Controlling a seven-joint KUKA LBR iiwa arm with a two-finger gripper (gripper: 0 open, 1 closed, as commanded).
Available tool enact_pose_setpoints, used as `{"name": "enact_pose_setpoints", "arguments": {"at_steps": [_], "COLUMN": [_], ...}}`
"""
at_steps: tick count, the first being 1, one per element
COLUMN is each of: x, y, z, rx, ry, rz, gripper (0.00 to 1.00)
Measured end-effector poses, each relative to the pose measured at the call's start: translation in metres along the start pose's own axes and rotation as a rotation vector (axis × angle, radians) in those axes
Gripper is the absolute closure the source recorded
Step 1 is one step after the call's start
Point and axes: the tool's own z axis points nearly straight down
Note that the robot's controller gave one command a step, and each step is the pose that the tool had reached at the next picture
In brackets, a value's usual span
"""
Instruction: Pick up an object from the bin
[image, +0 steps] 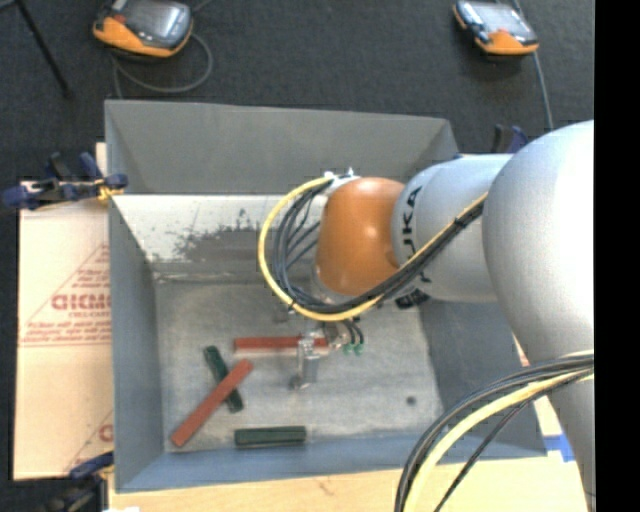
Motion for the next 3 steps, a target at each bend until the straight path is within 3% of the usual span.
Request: {"name": "enact_pose_setpoints", "arguments": {"at_steps": [1, 2, 3], "x": [0.000, -0.003, -0.005], "y": [0.000, 0.000, 0.000], "z": [-0.001, -0.062, -0.077], "rx": [0.000, 0.001, 0.000], "ry": [-0.001, -0.008, -0.004], "rz": [0.001, 0.003, 0.005], "gripper": [1.00, 1.00, 1.00]}}
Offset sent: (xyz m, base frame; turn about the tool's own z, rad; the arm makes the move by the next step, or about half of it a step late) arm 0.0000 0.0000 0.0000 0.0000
